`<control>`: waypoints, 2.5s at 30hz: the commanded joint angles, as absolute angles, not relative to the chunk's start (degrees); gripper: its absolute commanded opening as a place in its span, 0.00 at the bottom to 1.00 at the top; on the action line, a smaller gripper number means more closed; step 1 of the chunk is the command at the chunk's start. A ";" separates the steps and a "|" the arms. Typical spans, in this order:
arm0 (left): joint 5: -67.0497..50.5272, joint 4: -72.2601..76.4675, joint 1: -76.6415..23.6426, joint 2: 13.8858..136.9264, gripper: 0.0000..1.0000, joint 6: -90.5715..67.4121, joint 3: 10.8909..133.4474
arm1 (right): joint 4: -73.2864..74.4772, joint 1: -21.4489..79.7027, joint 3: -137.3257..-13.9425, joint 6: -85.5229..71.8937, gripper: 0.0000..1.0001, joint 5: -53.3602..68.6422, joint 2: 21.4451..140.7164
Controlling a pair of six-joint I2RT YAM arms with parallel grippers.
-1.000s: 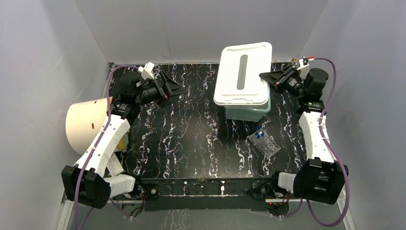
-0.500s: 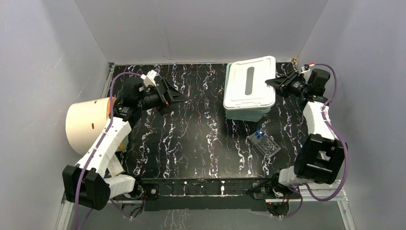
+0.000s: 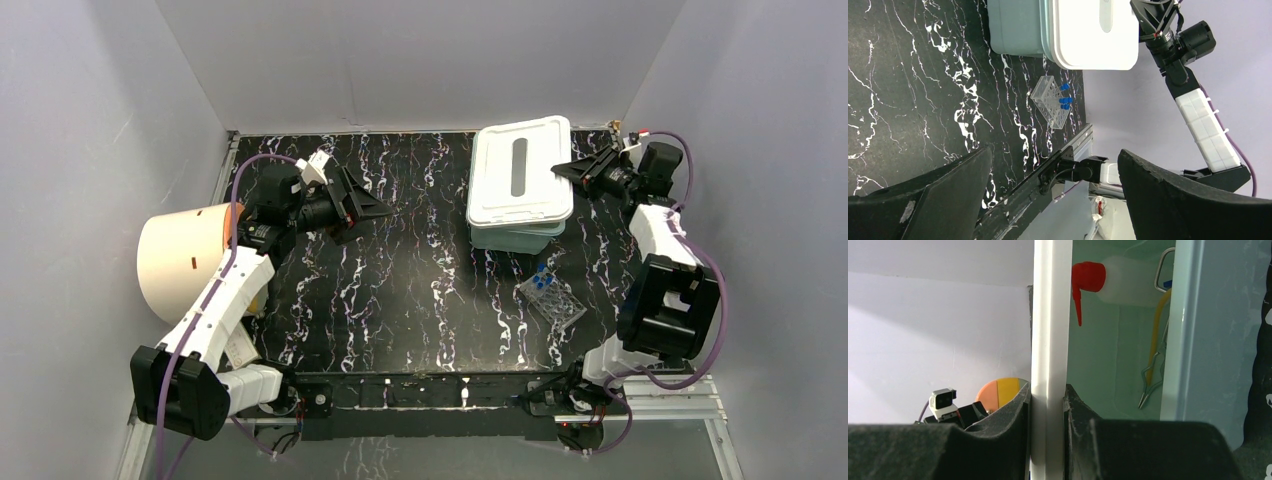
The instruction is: Organize the chemistry lab equipment
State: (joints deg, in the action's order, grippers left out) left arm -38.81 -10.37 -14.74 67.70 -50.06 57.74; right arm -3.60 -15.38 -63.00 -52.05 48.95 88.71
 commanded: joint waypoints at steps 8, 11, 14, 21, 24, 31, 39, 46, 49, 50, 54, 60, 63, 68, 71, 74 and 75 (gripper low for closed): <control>-41.07 -10.66 -14.52 65.57 0.96 -49.75 56.96 | -12.39 -15.56 -63.05 -51.39 0.03 49.04 90.51; -41.05 -10.67 -14.56 65.65 0.96 -49.79 56.86 | -13.10 -15.60 -62.39 -51.53 0.04 48.56 91.46; -41.23 -10.72 -14.54 65.74 0.96 -49.78 56.84 | -13.88 -15.58 -61.59 -51.60 0.04 48.81 92.21; -41.45 -10.68 -14.56 65.91 0.96 -49.76 56.60 | -12.66 -15.62 -62.73 -50.95 0.05 52.42 94.64; -41.40 -10.72 -14.52 65.92 0.96 -49.75 56.60 | -8.85 -15.59 -63.89 -48.34 0.05 51.02 94.39; -41.31 -10.72 -14.59 66.00 0.96 -49.76 56.59 | -1.54 -15.64 -65.01 -43.75 0.24 46.10 93.19; -41.27 -11.05 -14.50 66.14 0.96 -49.64 57.08 | 3.85 -15.61 -66.73 -41.82 0.45 40.23 92.04; -37.93 -12.35 -14.57 68.20 0.96 -49.84 59.48 | 7.80 -15.59 -67.99 -39.92 0.49 32.44 88.62; -37.93 -12.47 -14.59 69.83 0.96 -50.09 60.62 | 9.90 -15.58 -68.99 -38.30 0.53 29.34 86.95; -38.04 -12.44 -14.58 70.40 0.96 -50.14 60.77 | 10.86 -15.64 -69.42 -37.78 0.54 28.17 86.45; -37.99 -12.48 -14.68 71.22 0.96 -50.06 61.57 | 14.68 -15.63 -70.62 -35.26 0.58 23.95 85.24; -38.16 -12.40 -14.88 71.80 0.96 -50.15 61.79 | 16.66 -15.61 -70.81 -28.55 0.74 23.89 85.00; -38.19 -12.42 -15.12 71.96 0.96 -50.07 61.48 | 17.31 -15.58 -70.60 -26.40 0.74 27.91 86.06; -38.50 -12.42 -15.37 71.98 0.96 -50.12 61.21 | 17.56 -15.60 -69.40 -25.67 0.75 30.27 87.67; -38.42 -12.25 -15.55 71.81 0.96 -50.32 60.94 | 17.89 -15.56 -68.74 -25.79 0.74 30.19 88.37; -38.46 -12.16 -15.83 72.02 0.96 -50.39 60.97 | 18.61 -15.56 -68.03 -26.29 0.67 27.45 88.42; -38.49 -12.08 -16.02 72.11 0.96 -50.49 61.02 | 18.70 -15.56 -67.71 -26.28 0.65 26.45 88.35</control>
